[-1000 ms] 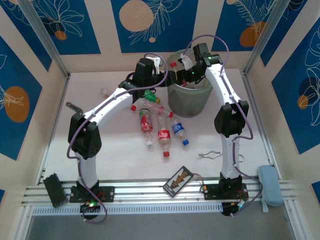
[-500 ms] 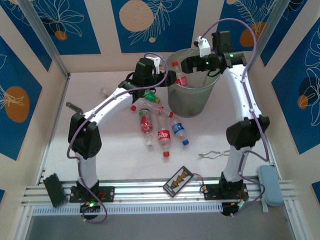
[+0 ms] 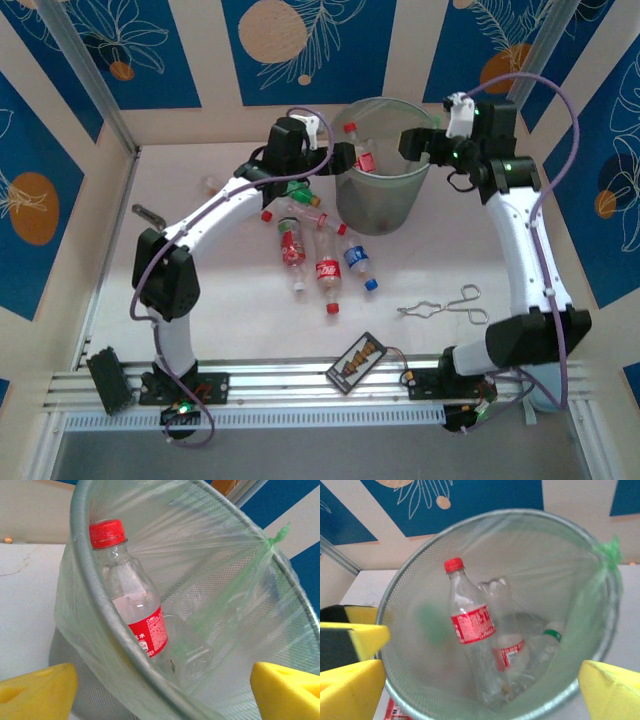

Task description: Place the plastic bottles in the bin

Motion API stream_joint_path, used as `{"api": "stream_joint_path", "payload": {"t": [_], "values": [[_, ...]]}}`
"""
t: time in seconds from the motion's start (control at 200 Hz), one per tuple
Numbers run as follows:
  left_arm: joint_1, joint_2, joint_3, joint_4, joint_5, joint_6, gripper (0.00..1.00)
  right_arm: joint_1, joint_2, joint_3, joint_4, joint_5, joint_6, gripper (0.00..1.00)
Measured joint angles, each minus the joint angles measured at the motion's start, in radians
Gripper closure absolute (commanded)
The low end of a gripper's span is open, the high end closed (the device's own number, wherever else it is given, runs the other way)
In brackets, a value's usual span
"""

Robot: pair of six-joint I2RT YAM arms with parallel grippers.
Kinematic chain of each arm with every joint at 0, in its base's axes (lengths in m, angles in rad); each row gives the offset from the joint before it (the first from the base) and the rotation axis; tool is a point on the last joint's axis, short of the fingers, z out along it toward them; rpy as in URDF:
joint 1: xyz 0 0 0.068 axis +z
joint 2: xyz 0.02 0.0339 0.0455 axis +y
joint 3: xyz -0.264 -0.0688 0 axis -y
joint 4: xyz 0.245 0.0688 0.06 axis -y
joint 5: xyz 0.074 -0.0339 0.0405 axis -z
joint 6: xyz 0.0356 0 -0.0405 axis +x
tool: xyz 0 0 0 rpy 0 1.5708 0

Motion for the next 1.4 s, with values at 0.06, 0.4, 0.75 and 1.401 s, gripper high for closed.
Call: {"api": "stream_joint_path", "payload": {"t": [0.06,0.4,0.75,1.401], "values": [[0.000,-0.042,-0.042,0.021,-0.002,0.002,0.05,0.000,-0.044,-0.050,0.022,0.000,0.010,0.01],[0.000,-0.438,-0.406,-0.040,-0.138,0.020,0.04,0.002,-0.151,-0.190,0.121,-0.002,0.047,0.00],[-0.008,-0.538,-0.808,-0.148,-0.187,-0.136,0.05,0.032,-0.093,-0.187,0.164,-0.014,0.092,0.02],[-0.029,-0.243,-0.831,-0.040,-0.157,-0.217,0.15,0.047,-0.098,-0.176,0.148,0.003,0.100,0.02]]}}
